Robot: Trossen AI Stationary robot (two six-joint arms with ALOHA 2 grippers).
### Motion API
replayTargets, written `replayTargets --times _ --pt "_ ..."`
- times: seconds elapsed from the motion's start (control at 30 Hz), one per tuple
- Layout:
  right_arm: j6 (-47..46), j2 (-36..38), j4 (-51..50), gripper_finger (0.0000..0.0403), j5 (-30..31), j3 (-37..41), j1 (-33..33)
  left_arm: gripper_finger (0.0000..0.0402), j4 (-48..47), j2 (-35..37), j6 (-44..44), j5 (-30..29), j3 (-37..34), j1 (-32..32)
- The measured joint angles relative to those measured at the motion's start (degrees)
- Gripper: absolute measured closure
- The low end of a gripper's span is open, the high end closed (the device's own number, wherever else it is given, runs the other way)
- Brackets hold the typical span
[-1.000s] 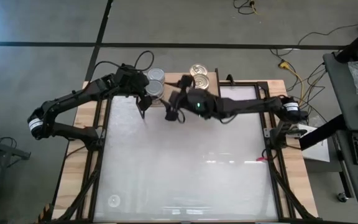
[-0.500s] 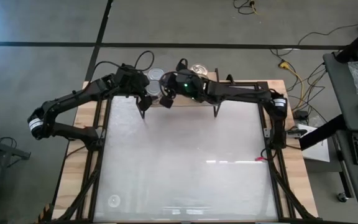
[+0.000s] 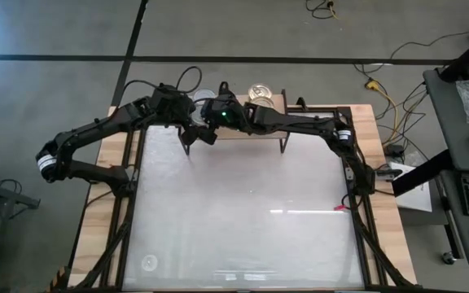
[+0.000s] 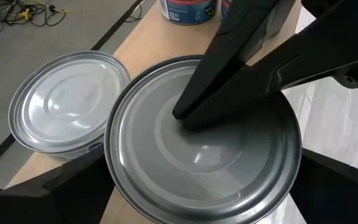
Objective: Stack canned seafood by type on shelf
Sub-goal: Stack the green tuna can on top of the other green tuna can
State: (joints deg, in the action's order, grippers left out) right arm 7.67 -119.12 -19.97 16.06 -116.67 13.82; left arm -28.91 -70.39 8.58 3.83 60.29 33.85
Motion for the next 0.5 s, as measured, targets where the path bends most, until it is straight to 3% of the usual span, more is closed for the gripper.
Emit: replayTargets --times 0.5 --pt "-0.39 -0.49 -3.08 0.0390 0.04 -0.93 0.09 0.0002 -0.43 0.91 1.18 -0.05 -0.11 -0.02"
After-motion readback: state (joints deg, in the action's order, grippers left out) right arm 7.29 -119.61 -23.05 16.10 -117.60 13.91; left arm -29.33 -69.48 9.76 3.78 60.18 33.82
